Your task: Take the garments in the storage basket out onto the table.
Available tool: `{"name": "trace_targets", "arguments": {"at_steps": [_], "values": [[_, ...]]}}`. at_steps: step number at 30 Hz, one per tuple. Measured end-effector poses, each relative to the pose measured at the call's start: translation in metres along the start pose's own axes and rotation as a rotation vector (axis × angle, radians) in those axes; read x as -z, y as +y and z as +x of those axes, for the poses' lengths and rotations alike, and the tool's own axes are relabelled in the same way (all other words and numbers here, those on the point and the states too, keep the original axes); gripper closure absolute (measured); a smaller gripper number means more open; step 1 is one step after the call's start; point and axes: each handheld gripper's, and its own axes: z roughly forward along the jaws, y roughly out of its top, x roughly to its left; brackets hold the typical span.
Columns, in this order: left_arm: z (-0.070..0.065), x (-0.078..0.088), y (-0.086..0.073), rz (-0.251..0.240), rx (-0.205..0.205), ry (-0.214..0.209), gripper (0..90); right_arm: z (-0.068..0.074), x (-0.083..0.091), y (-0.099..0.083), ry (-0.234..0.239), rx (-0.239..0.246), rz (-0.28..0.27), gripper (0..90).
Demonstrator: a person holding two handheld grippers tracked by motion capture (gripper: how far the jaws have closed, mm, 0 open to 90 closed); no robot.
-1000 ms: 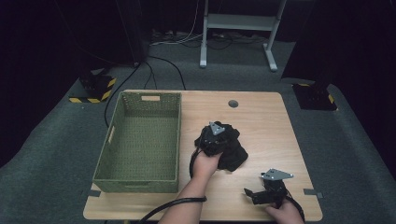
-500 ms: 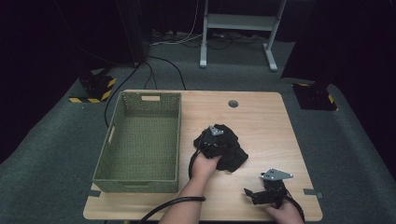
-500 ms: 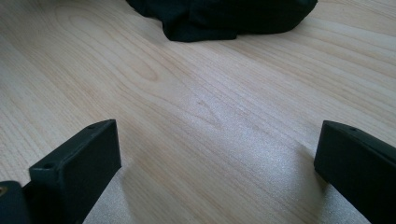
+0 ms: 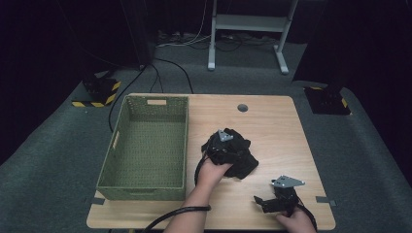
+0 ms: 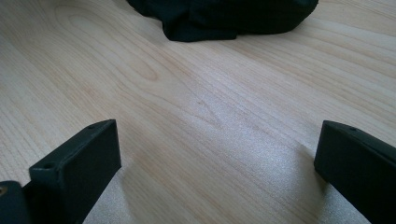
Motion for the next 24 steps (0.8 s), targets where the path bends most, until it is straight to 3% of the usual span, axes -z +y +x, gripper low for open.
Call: {"name": "trace_targets", "arguments": {"at_steps": [1,6,14,18,24], "values": [[-0.001,0.003,0.003,-0.007,0.017,-0.012,7.5,0.0,0.0,0.0,0.001,0.0,0.0,0.1],[-0.001,0.013,0.009,-0.024,0.023,-0.02,3.7,0.0,0.0,0.0,0.004,0.0,-0.001,0.1],[-0.001,0.048,0.017,-0.073,0.032,-0.05,2.6,0.0,0.0,0.0,0.004,0.003,-0.001,0.1],[-0.002,0.059,0.014,-0.082,0.037,-0.06,2.5,0.001,0.0,0.0,0.002,0.009,0.001,0.1],[-0.013,0.079,0.001,-0.095,-0.005,-0.081,2.6,0.001,0.0,0.0,0.0,0.012,0.004,0.1]]}}
